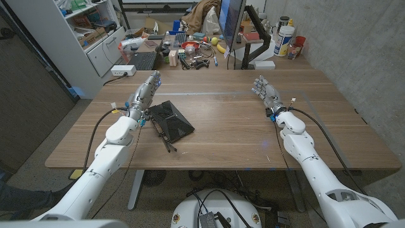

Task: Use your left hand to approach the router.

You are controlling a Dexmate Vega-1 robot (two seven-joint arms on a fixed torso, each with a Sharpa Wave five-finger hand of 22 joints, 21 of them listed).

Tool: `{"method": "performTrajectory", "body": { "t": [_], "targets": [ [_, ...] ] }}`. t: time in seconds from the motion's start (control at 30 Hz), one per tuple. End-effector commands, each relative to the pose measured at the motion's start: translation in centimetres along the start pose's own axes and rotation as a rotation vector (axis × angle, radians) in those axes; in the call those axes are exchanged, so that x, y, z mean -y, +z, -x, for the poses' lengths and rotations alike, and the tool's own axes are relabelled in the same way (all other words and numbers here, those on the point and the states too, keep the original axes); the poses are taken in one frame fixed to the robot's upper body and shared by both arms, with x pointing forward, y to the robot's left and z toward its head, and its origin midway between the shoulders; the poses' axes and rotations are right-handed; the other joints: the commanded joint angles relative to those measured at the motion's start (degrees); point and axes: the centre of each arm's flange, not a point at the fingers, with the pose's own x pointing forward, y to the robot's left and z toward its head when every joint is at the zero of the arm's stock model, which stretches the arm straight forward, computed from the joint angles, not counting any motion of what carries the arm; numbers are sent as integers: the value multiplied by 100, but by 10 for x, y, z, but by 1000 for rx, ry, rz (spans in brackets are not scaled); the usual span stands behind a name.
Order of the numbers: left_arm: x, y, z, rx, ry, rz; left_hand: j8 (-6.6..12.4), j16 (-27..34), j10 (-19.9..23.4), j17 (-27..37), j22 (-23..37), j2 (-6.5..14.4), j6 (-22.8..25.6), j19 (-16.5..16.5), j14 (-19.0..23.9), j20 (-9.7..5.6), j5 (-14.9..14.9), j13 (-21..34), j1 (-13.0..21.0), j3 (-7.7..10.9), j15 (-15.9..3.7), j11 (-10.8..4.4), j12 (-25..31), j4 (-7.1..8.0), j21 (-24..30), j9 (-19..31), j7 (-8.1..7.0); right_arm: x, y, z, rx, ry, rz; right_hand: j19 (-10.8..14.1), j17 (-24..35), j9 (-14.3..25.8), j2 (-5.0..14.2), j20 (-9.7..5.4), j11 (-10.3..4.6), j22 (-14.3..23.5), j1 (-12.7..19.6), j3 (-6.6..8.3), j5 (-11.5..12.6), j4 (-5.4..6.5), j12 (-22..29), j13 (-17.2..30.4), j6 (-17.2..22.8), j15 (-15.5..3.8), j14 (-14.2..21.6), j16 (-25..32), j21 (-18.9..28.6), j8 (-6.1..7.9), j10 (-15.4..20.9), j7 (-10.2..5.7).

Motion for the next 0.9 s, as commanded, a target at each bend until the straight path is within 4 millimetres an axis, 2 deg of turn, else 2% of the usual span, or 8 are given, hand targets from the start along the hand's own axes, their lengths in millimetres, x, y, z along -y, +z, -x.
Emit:
{"method": "performTrajectory", "body": {
  "t": [0.03, 0.9],
  "targets": [
    [-1, 9, 7, 39, -7, -16, 23, 49, 53, 8, 26, 5, 70, 10, 35, -39, 20, 32, 59, 8, -6, -21, 55, -27, -7, 15, 19, 6, 4, 3, 16, -19, 8, -37, 30, 25, 10, 17, -23, 21, -1, 20, 9, -33, 10, 23, 64, -38, 35, 8, -20, 4, 52, 7],
    [-8, 23, 39, 69, -4, -101, 39, 54, 110, 6, 28, 37, 153, 21, 82, -17, 22, 32, 104, 7, 4, -45, 68, -49, -45, 15, 6, 8, 6, -3, 13, -5, 21, -23, 32, 26, 18, 22, -28, 24, -28, 12, 10, -31, -3, 24, 95, -36, 71, 14, -17, -8, 96, -4]
  ]
}}
